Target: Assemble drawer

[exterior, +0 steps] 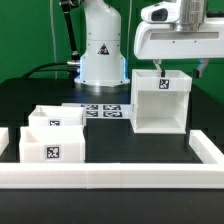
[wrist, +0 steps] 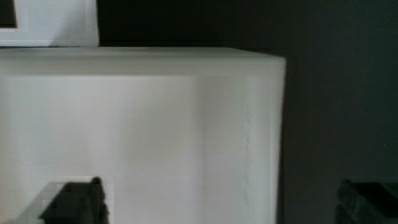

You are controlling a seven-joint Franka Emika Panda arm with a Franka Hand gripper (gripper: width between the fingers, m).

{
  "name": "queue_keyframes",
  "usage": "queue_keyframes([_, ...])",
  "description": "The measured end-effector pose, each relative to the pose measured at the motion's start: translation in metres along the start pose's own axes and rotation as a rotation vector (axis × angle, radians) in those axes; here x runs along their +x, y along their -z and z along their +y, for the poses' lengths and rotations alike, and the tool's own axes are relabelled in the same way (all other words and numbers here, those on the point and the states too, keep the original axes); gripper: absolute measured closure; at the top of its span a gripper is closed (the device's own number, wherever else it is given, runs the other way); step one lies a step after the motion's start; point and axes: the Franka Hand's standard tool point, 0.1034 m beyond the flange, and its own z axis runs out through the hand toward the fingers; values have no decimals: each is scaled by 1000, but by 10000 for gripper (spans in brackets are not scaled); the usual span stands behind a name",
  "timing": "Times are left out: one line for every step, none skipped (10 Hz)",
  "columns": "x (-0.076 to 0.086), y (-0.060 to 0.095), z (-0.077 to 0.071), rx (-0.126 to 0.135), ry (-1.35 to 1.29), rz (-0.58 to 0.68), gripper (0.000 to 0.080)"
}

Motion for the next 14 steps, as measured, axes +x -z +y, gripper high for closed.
queue_keyframes([0, -1, 0, 0, 0, -2, 275])
queue_keyframes([-1, -4, 0, 0, -1, -6, 275])
queue_keyframes([-3, -7, -2, 1, 1, -10, 482])
queue_keyframes([-3, -10, -3, 2, 3, -12, 482])
queue_keyframes([-4, -10, -3, 1, 7, -13, 620])
queue_keyframes([-2, -7, -2, 1, 6, -10, 736])
queue_keyframes([-1, -5, 2, 1, 20, -16, 736])
queue_keyframes([2, -1, 9, 3, 37, -20, 763])
queue_keyframes([6, 1, 15, 4, 39, -19, 763])
queue_keyframes([7, 0, 20, 4, 44, -20, 763])
queue_keyframes([7, -2, 23, 5, 47, -23, 764])
queue_keyframes([9, -4, 26, 6, 47, -25, 763])
queue_keyframes([13, -4, 28, 8, 48, -22, 763])
queue_keyframes([21, -3, 31, 11, 54, -17, 763])
